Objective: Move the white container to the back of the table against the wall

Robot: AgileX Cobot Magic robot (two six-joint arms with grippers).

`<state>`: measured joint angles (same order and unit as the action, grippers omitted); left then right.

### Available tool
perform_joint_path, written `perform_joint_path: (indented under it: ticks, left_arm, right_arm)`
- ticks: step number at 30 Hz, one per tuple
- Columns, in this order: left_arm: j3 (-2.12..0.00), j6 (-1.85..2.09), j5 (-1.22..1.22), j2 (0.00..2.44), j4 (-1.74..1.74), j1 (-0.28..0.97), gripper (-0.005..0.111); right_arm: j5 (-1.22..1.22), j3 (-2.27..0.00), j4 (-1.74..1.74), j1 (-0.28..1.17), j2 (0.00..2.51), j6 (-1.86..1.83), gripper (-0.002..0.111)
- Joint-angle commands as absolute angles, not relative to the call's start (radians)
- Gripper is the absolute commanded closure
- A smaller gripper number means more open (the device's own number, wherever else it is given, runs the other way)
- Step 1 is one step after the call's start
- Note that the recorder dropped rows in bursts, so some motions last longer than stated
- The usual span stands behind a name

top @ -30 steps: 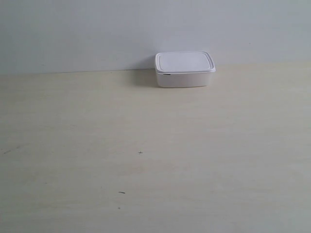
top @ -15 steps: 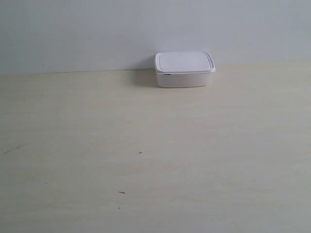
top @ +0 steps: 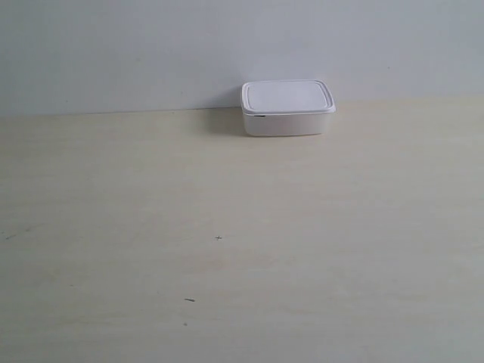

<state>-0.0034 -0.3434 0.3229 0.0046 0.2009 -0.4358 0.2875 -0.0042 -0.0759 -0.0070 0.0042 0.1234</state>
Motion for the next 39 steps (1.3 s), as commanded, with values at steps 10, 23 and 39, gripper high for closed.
perform_joint_path:
  ticks: [10, 23, 39]
  left_arm:
    - [0.0, -0.338, 0.32, 0.0, 0.197, -0.437, 0.107]
    - [0.0, -0.338, 0.32, 0.0, 0.197, -0.27, 0.107]
    - [0.0, -0.338, 0.32, 0.0, 0.197, -0.238, 0.107]
  right_arm:
    - [0.283, 0.0, -0.076, -0.012, 0.0, 0.124, 0.108]
    - [0.283, 0.0, -0.076, -0.012, 0.0, 0.124, 0.108]
    - [0.283, 0.0, -0.076, -0.012, 0.0, 0.127, 0.108]
